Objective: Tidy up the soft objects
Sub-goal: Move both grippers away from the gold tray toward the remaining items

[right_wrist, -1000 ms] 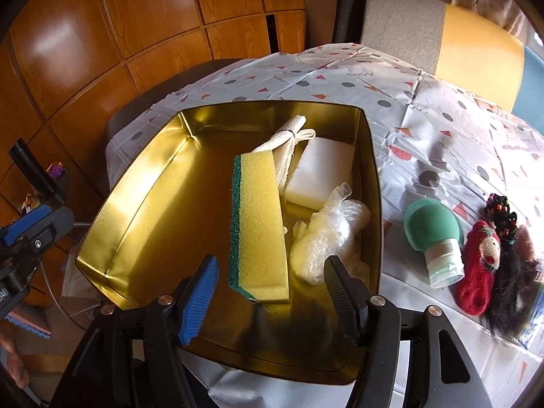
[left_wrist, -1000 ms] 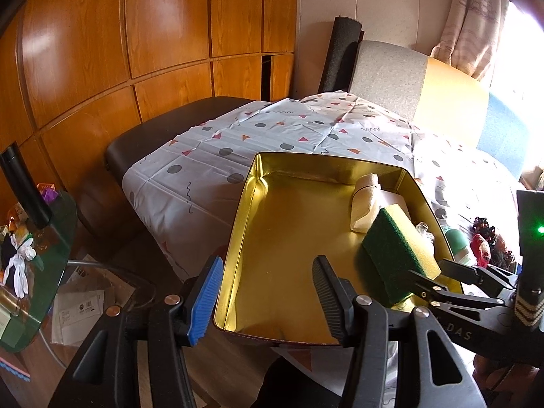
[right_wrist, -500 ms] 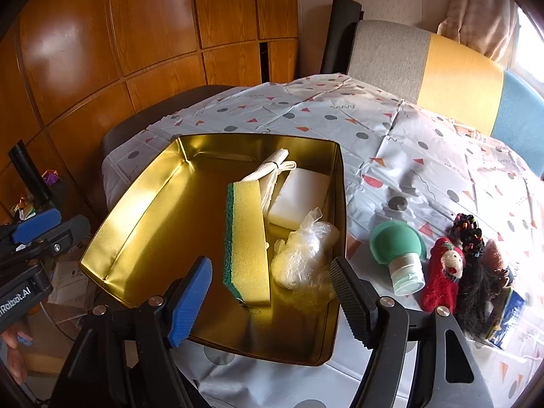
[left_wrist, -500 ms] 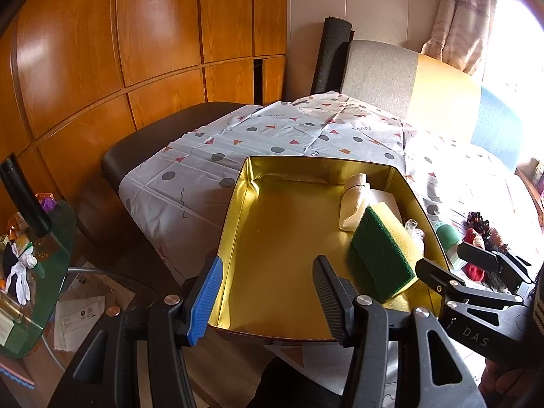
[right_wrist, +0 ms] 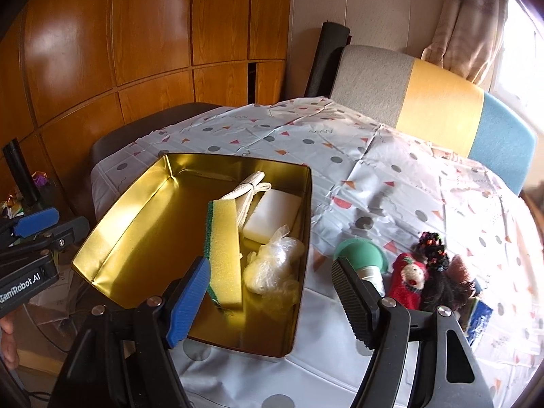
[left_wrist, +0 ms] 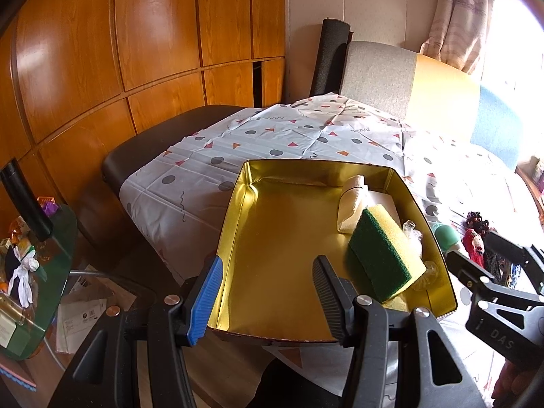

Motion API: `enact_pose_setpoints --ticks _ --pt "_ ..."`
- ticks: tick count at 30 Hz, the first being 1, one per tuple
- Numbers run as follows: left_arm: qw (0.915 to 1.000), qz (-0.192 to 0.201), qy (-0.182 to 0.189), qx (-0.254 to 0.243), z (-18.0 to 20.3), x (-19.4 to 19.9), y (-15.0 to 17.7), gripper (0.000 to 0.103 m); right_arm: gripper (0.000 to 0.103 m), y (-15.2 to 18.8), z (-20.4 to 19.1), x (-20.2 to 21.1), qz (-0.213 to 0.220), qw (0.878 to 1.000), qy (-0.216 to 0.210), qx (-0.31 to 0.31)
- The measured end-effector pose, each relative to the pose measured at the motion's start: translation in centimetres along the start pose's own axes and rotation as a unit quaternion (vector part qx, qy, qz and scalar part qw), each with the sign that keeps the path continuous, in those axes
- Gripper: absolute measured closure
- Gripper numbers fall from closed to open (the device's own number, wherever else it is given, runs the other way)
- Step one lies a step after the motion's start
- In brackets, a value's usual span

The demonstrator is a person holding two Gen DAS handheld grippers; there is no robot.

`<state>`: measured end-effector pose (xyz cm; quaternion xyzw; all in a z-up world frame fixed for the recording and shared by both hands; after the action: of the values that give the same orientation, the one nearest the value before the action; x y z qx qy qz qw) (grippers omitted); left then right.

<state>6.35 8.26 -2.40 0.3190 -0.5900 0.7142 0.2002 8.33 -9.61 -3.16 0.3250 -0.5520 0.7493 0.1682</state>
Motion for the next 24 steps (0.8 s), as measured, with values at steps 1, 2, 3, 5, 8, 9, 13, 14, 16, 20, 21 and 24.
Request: enact_pose_setpoints --ticks 1,2,3,5,8,9,13,14,16,20,21,24 --pt "1.0000 0.000 0.000 -0.002 0.2 0.1 0.0 0.047 0.028 0.0 0.2 0.2 0.002 1.000 0.003 0.002" --pt "1.0000 0.002 0.000 -0.004 0.3 0.1 0.0 0.047 0.028 0.0 0.3 0.4 0.004 1.000 0.006 0.002" --pt "1.0000 0.002 0.000 -0.006 0.5 0.2 0.0 0.047 0.027 0.1 0.5 0.5 0.005 1.000 0.008 0.003" --pt "0.9999 0.003 0.003 -0.012 1.0 0.4 0.0 0.047 0.027 0.2 0.9 0.7 0.006 1.000 0.011 0.005" --pt "0.9996 0.007 0.008 -0.025 2.0 0.8 -0.2 0.047 0.027 0.5 1.6 1.1 0.008 1.000 0.014 0.001" --pt "0.9994 0.008 0.011 -0.031 2.5 0.9 -0.2 0.047 0.026 0.7 1.9 1.1 0.007 1.000 0.017 0.000" --pt "0.9983 0.010 0.024 -0.053 4.3 1.0 -0.3 0.047 0.026 1.5 3.6 1.3 0.004 0.999 0.030 -0.010" --pt "0.9978 0.009 0.027 -0.059 4.8 1.0 -0.2 0.047 0.026 1.7 4.1 1.3 0.003 0.999 0.034 -0.014" --pt "0.9969 0.007 0.033 -0.070 5.9 1.0 -0.1 0.047 0.024 2.3 5.3 1.4 -0.001 0.999 0.041 -0.022" --pt "0.9939 0.001 0.051 -0.098 8.3 1.0 0.2 0.047 0.023 4.2 8.3 1.7 -0.018 0.997 0.064 -0.035" --pt "0.9931 0.000 0.056 -0.103 8.9 0.9 0.3 0.047 0.023 4.7 9.2 1.7 -0.023 0.997 0.070 -0.039" --pt "0.9892 -0.004 0.075 -0.126 11.2 1.0 0.7 0.047 0.023 6.6 12.4 2.2 -0.038 0.993 0.090 -0.058"
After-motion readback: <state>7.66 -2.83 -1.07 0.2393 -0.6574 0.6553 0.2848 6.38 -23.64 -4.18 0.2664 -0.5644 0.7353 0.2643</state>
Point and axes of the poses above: each gripper's, at about its wrist camera, not at the fingertips, and x roughly against the way its jaws point, z to its right, y to its underside, the point moved 7 cm from there along -x, roughly the way its jaws point, and after that the axes turned 9 degrees about x, right-handed, at the moved point
